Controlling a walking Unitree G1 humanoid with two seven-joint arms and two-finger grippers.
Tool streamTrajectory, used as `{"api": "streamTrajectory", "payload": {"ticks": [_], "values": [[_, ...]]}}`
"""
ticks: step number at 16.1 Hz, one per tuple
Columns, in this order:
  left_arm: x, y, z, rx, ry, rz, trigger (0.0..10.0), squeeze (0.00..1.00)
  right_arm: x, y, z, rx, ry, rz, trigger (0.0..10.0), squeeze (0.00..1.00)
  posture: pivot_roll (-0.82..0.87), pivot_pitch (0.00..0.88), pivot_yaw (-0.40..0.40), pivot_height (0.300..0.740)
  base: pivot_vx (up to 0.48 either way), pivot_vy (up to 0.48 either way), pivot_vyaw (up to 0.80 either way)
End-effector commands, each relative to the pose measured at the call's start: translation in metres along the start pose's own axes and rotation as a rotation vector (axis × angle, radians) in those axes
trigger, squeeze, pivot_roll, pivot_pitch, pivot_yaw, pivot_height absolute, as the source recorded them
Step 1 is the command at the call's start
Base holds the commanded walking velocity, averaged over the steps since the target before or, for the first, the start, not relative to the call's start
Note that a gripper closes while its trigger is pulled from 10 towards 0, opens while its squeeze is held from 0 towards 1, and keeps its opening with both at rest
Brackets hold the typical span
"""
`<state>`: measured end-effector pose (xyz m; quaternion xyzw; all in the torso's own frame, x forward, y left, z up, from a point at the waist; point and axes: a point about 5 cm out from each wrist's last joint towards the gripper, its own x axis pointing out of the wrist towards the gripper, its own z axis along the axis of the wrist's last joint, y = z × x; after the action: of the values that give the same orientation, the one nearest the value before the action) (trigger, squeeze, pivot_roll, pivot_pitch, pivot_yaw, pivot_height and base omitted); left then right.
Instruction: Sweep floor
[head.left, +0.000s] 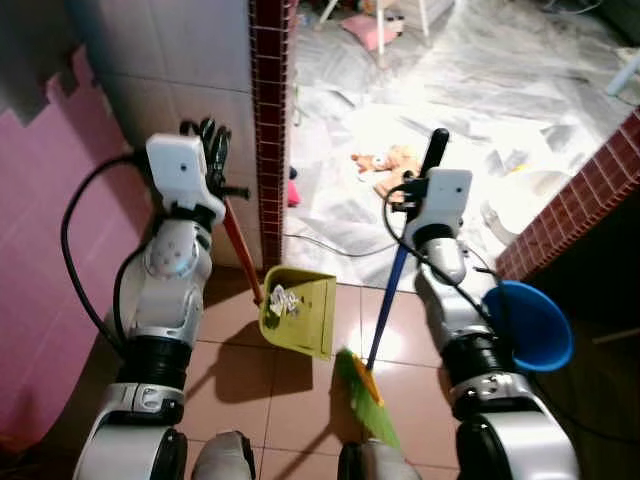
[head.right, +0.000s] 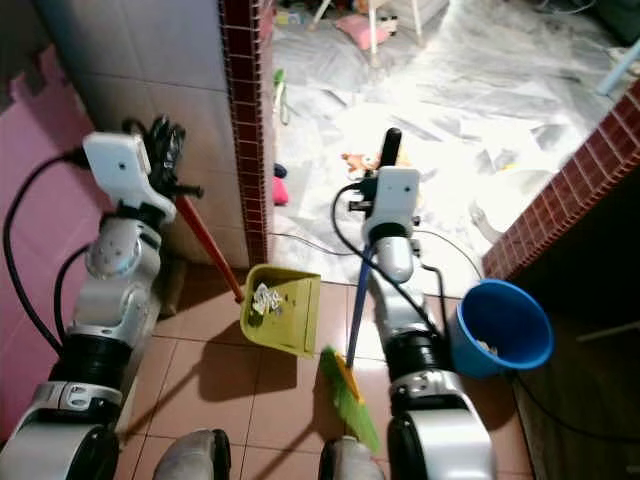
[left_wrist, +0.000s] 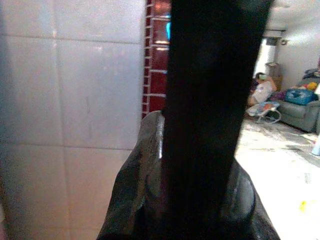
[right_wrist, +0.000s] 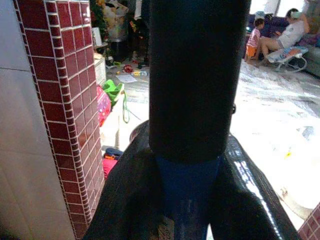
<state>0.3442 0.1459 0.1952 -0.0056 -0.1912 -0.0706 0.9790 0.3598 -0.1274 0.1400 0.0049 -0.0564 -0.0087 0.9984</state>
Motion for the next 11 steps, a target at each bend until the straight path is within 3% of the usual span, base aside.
{"api": "streamTrajectory", "payload": {"ticks": [1,3,5,8,11], "values": [[0.008,-0.009,0.018,0.012,-0.066,-0.034,10.0,0.00,0.002,0.001,0.003,0.028,-0.019,-0.017,10.0,0.00,-0.02,0.000,-0.032,0.740,0.000,0.000,0.00],[0.000,-0.013,0.016,0.029,-0.055,-0.032,10.0,0.00,0.005,0.006,0.015,0.055,-0.068,-0.039,10.0,0.00,-0.01,0.000,-0.003,0.740,0.000,0.000,0.00],[-0.007,-0.012,0.015,0.024,-0.038,-0.013,10.0,0.00,0.005,0.008,0.027,0.021,-0.111,0.002,10.0,0.00,-0.02,0.001,-0.012,0.740,0.000,0.000,-0.27],[-0.017,-0.008,0.006,-0.039,0.009,0.046,10.0,0.00,0.002,-0.005,0.028,0.016,-0.118,-0.002,10.0,0.00,-0.03,0.000,-0.033,0.740,0.000,0.000,-0.80],[-0.023,0.001,0.004,-0.078,0.042,0.082,10.0,0.00,-0.004,-0.028,0.020,0.011,-0.101,-0.071,10.0,0.00,-0.03,0.000,-0.020,0.740,0.000,0.000,-0.80]]}}
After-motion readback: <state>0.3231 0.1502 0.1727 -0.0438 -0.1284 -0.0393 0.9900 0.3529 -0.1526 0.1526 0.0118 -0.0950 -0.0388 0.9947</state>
